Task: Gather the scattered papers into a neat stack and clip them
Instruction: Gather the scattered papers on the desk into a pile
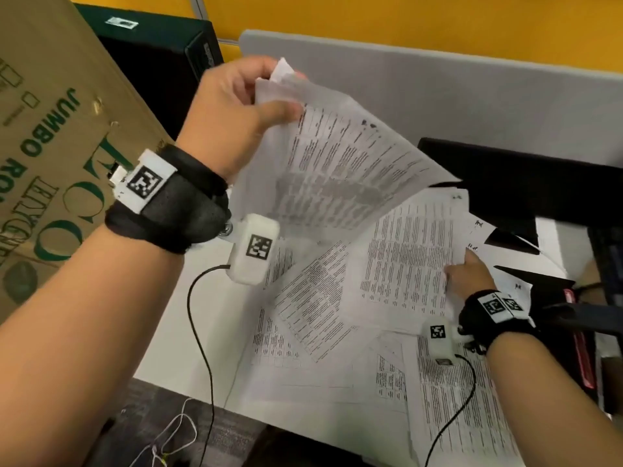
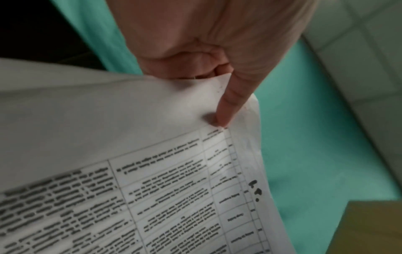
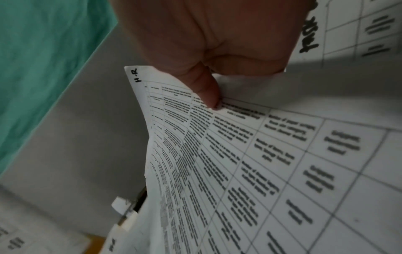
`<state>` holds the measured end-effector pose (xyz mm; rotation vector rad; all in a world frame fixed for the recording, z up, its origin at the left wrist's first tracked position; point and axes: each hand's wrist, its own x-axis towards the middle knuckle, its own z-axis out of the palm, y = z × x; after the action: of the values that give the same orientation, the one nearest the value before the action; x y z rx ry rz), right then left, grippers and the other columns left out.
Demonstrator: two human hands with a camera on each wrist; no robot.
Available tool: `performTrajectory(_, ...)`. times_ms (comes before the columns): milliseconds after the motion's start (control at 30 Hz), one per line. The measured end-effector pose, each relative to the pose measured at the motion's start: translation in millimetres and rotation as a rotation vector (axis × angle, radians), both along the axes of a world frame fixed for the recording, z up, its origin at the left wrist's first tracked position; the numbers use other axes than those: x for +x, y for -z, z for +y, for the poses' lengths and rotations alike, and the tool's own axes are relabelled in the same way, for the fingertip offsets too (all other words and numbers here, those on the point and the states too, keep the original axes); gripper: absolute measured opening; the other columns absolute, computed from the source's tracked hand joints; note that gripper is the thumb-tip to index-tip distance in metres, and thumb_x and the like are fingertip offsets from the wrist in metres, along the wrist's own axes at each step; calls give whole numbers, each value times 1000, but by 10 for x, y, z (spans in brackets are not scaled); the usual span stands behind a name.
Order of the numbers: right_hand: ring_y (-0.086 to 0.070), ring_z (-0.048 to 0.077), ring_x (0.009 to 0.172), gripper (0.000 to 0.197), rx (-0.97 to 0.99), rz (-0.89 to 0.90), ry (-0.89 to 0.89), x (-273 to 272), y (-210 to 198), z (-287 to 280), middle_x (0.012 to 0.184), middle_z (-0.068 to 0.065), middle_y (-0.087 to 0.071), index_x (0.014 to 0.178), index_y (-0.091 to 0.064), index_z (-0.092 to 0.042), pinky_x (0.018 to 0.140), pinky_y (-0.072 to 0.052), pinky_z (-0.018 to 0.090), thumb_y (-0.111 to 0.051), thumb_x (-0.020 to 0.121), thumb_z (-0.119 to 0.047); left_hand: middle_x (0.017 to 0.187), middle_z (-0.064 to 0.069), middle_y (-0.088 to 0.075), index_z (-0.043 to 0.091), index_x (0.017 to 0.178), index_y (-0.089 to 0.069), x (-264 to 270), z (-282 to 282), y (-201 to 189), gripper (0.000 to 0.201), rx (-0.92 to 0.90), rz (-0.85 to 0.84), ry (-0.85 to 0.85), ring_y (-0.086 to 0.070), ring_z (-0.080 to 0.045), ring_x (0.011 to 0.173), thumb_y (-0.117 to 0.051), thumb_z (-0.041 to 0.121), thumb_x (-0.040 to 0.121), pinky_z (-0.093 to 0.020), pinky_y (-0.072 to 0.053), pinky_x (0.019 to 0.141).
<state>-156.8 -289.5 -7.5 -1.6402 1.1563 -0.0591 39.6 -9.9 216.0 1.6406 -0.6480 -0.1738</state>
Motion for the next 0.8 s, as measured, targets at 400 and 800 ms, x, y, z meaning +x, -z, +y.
performTrajectory(400,-69,14,100,37,296,-153,-193,144,-221,462,123,4,-67,121,-62,-22,78,-51,24,-45,95,-1,132,-7,-52,7,138,-45,182,-328,1435,51,500,276,-272,-50,-22,122,-58,24,93,-28,-37,104)
performTrajectory(800,-69,15,97,33,195,-67,-171,165,31,589,104,-6,-73,120,-64,-23,86,-54,36,-61,91,-10,99,3,-53,19,131,-36,88,-222,2040,45,338,496,-312,-55,-15,81,-58,14,92,-26,-46,73)
